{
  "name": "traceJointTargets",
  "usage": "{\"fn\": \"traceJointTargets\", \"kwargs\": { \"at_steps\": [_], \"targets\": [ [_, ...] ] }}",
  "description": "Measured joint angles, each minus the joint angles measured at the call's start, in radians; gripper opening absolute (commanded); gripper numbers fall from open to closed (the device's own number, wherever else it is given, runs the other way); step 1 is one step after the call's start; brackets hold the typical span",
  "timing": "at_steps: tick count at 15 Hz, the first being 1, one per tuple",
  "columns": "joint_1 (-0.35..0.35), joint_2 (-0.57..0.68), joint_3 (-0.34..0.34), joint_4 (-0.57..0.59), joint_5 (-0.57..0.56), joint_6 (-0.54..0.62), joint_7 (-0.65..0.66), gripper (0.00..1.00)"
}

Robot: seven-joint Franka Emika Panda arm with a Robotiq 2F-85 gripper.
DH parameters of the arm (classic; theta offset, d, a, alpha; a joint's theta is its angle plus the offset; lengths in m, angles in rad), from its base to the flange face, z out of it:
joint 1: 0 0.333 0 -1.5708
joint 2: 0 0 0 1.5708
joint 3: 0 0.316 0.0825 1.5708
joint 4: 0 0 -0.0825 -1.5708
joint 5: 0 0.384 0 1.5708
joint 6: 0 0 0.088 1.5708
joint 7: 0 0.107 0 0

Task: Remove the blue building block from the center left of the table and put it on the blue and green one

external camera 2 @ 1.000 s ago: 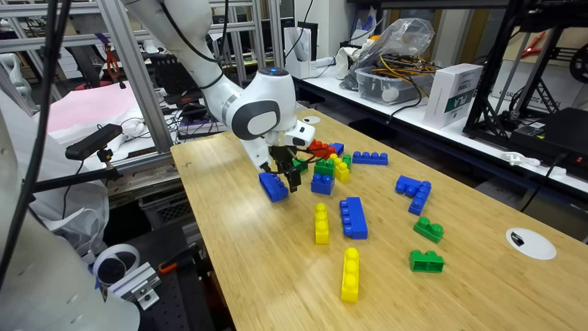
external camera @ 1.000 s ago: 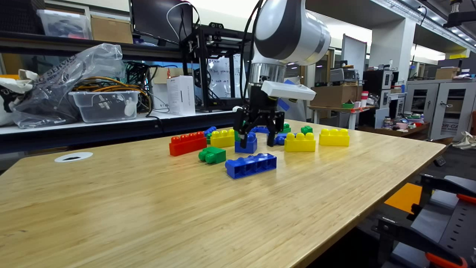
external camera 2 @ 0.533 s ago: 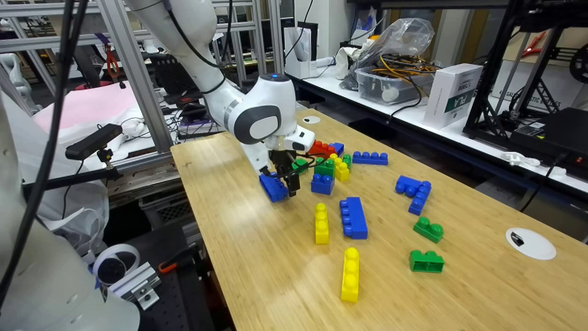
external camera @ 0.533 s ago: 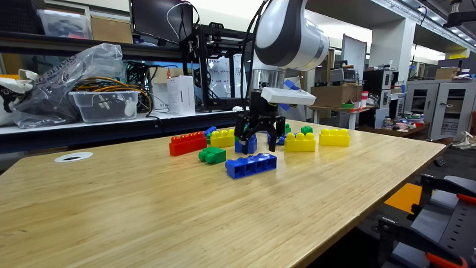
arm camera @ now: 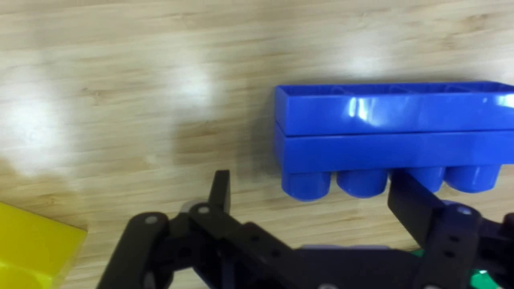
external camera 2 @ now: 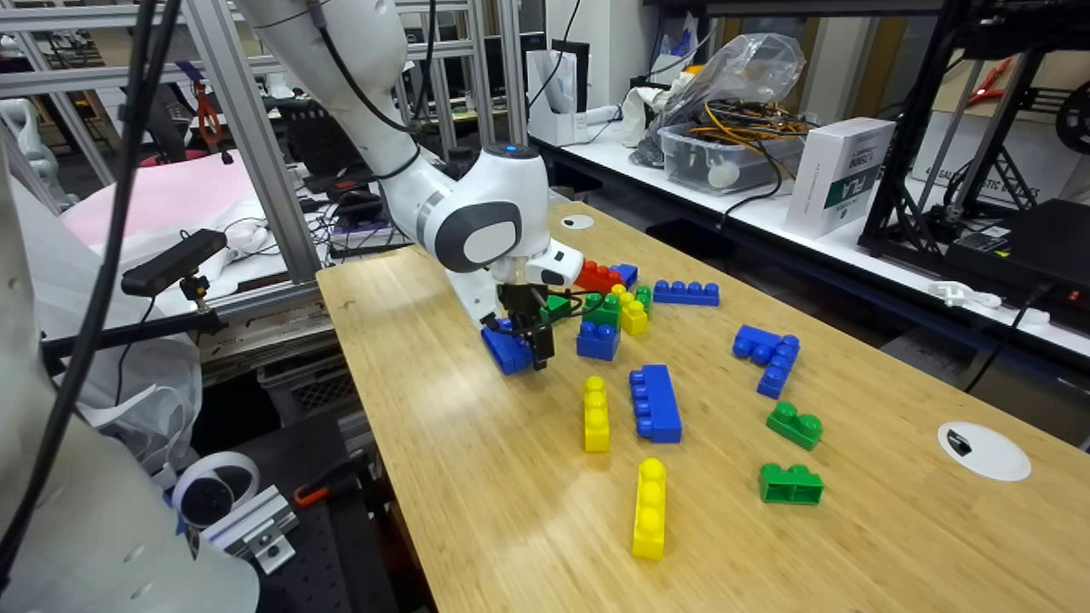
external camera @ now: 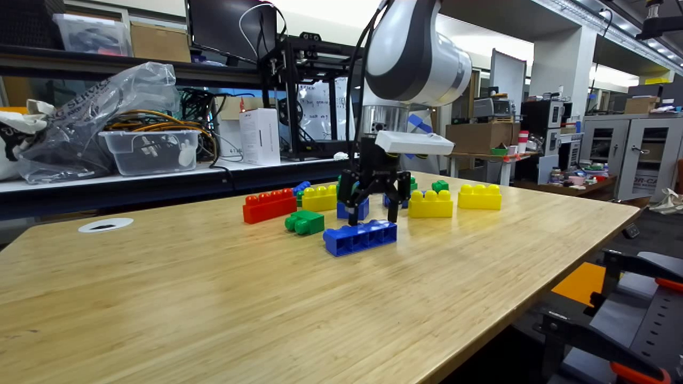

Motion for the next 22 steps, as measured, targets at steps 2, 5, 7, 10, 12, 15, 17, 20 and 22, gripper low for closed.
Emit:
{"fn": "traceJointTargets", "kwargs": {
  "at_steps": [2,5,7,10,12,15,17,20,22],
  "targets": [
    [0.000,0.001,0.000,0.000,0.000,-0.002,0.000,1.00],
    [0.000,0.002,0.000,0.000,-0.001,-0.006,0.001,1.00],
    [0.000,0.003,-0.001,0.000,-0.004,-0.007,0.002,1.00],
    [0.000,0.003,-0.002,0.000,-0.021,-0.010,0.017,1.00],
    [0.001,0.003,-0.002,0.000,-0.031,-0.012,0.028,1.00],
    [0.003,0.003,-0.004,0.001,-0.044,-0.015,0.044,1.00],
    [0.004,0.003,-0.006,0.002,-0.052,-0.019,0.051,1.00],
    [0.005,0.003,-0.008,0.005,-0.056,-0.029,0.058,1.00],
    [0.005,0.003,-0.009,0.006,-0.056,-0.033,0.060,0.74]
  ]
}}
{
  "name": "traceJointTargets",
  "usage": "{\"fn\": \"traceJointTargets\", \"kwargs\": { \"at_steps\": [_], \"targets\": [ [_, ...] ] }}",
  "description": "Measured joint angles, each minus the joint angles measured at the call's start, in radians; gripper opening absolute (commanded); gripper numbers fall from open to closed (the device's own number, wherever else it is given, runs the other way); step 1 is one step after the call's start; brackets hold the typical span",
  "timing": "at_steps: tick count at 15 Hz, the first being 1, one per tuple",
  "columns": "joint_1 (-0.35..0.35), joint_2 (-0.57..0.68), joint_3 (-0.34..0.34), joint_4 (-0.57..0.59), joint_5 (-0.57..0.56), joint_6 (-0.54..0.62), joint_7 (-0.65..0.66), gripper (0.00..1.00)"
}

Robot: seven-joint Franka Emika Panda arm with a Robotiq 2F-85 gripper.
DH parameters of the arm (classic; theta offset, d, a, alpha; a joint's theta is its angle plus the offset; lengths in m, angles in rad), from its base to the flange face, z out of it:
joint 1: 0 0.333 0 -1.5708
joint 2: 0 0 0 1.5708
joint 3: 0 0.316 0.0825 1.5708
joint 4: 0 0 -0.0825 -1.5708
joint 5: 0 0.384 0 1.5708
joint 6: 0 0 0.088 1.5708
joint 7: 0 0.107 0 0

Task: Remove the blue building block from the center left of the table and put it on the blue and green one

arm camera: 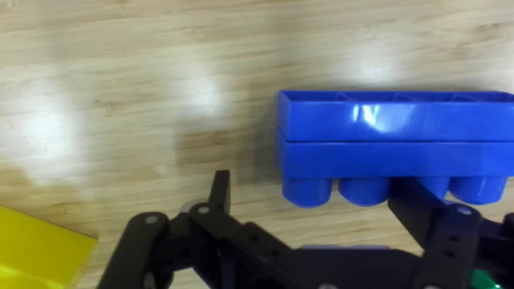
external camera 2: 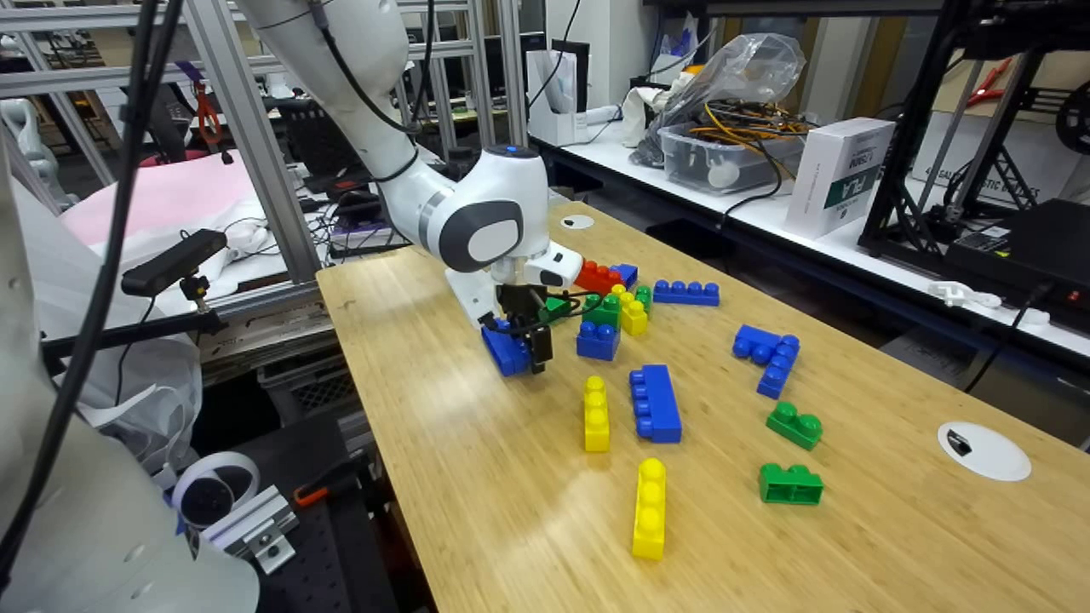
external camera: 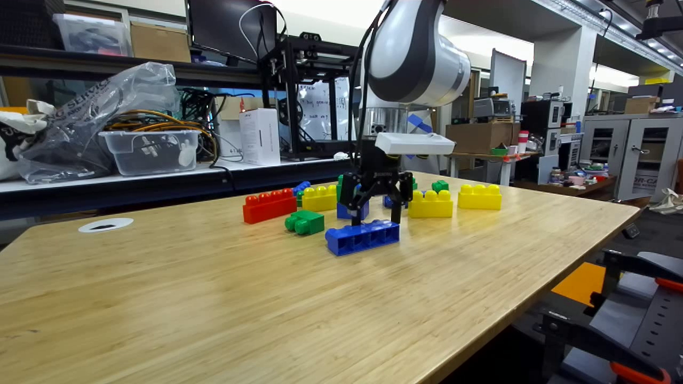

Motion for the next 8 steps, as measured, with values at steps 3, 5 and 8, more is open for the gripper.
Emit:
{"fn": "traceJointTargets", "kwargs": {
  "at_steps": [3,5,8],
  "targets": [
    [0.001,-0.001,0.000,0.008,0.000,-0.001,0.002,0.52],
    [0.003,-0.004,0.000,0.016,0.000,-0.002,0.002,0.38],
    [0.003,-0.005,0.000,0.020,0.000,-0.004,0.003,0.37]
  ]
}}
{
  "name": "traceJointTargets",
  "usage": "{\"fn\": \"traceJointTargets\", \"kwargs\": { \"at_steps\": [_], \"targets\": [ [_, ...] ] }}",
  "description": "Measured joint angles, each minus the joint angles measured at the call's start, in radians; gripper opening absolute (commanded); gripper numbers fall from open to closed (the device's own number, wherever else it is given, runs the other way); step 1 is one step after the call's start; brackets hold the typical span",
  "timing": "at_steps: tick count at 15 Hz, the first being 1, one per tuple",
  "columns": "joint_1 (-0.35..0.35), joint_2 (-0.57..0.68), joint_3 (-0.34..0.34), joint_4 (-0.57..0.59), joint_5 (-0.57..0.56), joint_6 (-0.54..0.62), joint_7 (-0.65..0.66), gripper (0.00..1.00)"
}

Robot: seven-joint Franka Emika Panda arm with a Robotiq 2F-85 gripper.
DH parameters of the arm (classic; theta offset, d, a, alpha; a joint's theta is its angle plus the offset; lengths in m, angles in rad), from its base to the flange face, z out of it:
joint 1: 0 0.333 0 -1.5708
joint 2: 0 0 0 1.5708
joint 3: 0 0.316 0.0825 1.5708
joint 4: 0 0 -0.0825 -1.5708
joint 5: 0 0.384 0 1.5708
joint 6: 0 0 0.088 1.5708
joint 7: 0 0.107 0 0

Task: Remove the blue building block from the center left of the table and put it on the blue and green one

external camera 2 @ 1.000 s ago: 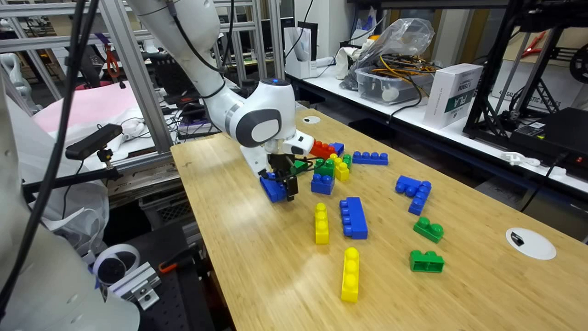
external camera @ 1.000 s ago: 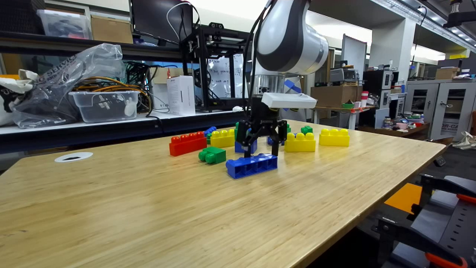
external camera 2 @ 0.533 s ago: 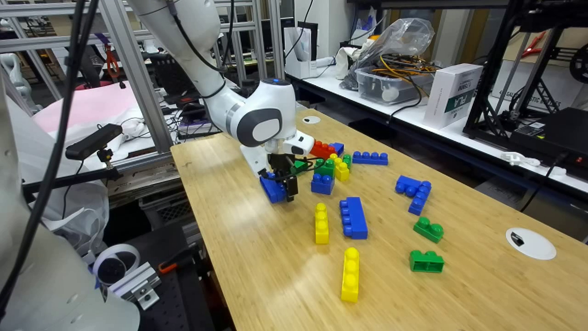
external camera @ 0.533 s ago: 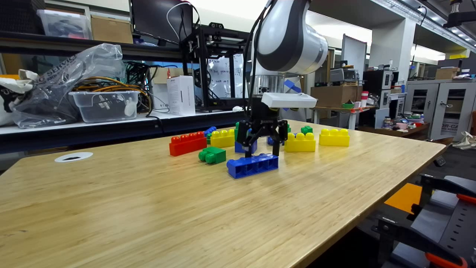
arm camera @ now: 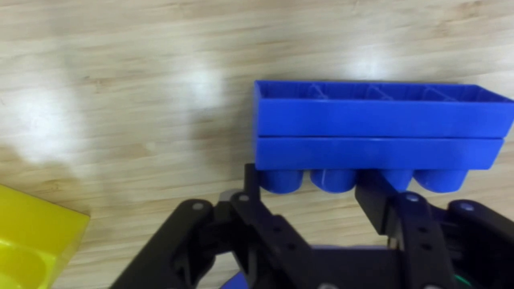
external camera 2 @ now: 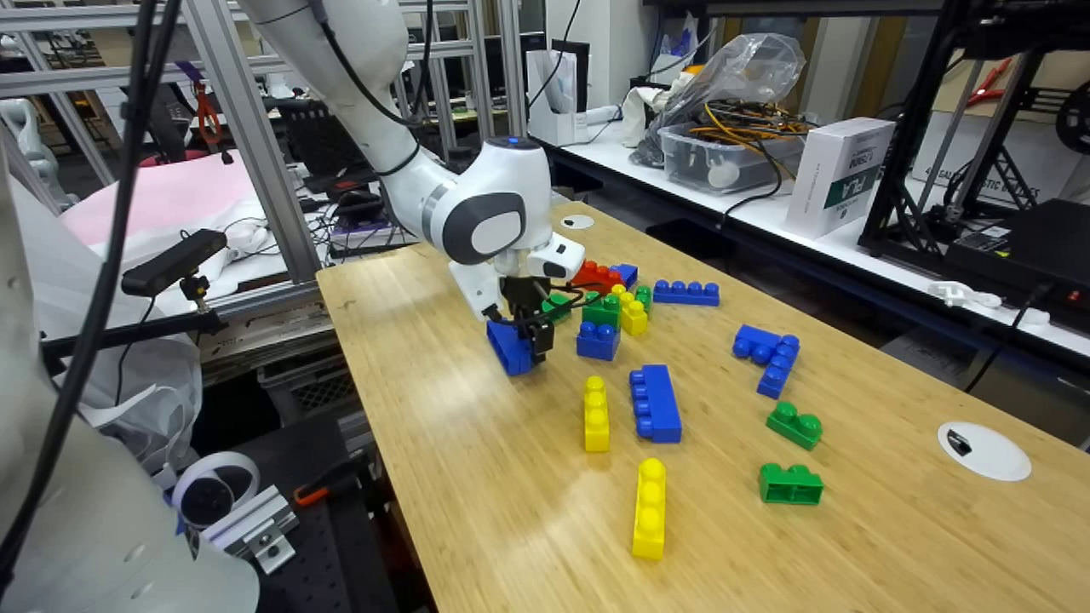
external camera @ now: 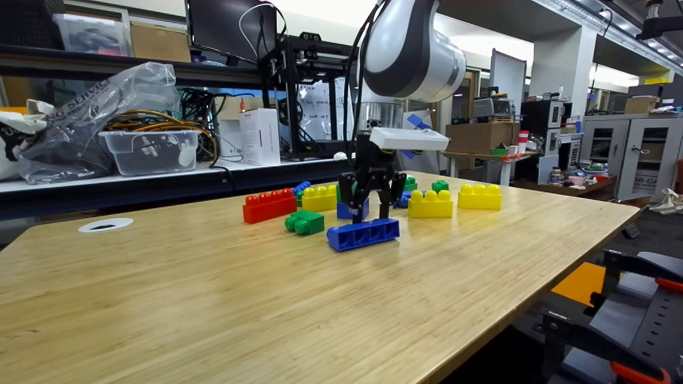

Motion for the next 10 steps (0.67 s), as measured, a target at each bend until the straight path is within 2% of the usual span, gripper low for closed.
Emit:
{"fn": "traceJointTargets", "kwargs": {
  "at_steps": [6,10],
  "targets": [
    [-0.002,-0.001,0.000,0.000,0.001,0.002,0.001,0.37],
    [-0.015,-0.043,-0.001,-0.026,0.004,0.056,0.001,0.37]
  ]
}}
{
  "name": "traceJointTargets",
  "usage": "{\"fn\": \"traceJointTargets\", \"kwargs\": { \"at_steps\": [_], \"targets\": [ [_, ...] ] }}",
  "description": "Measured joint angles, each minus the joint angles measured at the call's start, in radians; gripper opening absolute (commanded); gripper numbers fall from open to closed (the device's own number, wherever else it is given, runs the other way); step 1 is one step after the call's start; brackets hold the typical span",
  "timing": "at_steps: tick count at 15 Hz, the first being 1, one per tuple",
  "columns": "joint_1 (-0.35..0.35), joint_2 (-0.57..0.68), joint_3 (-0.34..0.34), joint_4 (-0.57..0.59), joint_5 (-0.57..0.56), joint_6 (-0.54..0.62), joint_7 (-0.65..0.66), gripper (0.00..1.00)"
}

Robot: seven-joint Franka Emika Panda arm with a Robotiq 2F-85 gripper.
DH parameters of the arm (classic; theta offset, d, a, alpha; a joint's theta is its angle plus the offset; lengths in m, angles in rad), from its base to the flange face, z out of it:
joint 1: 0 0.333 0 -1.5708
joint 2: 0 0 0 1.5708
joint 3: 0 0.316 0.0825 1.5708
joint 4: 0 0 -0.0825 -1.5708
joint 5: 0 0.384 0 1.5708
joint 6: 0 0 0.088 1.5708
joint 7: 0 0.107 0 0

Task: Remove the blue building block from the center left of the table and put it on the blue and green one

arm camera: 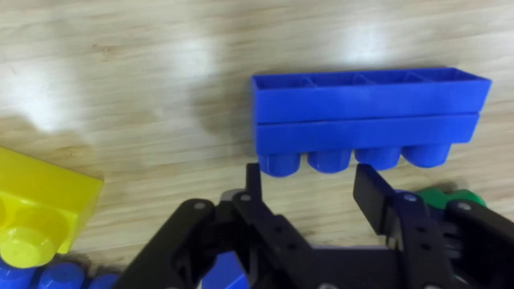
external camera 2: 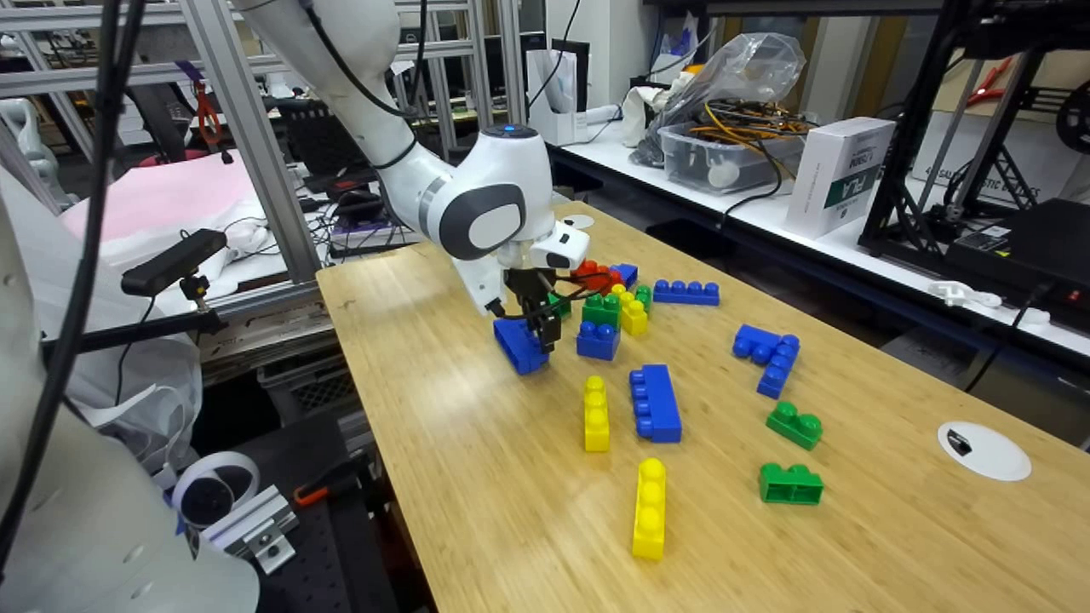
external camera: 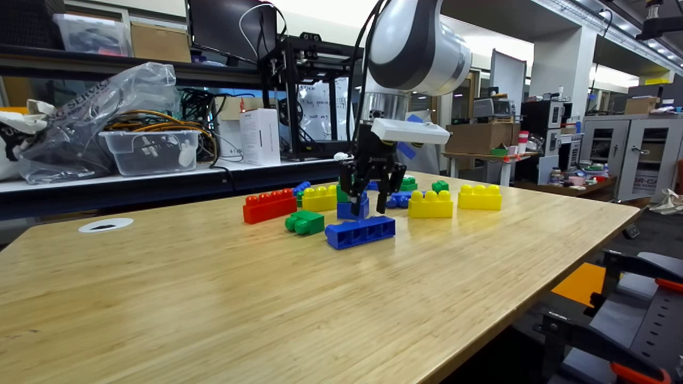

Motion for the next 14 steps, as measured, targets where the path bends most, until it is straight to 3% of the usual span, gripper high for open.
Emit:
{"fn": "traceJointTargets", "kwargs": {
  "at_steps": [9,13,14],
  "targets": [
    [-0.003,-0.212,0.019,-0.198,0.009,0.162,-0.005,0.37],
    [-0.005,-0.219,0.096,-0.221,0.194,0.146,-0.184,0.37],
    [-0.007,-0.219,0.115,-0.219,0.254,0.134,-0.248,0.87]
  ]
}}
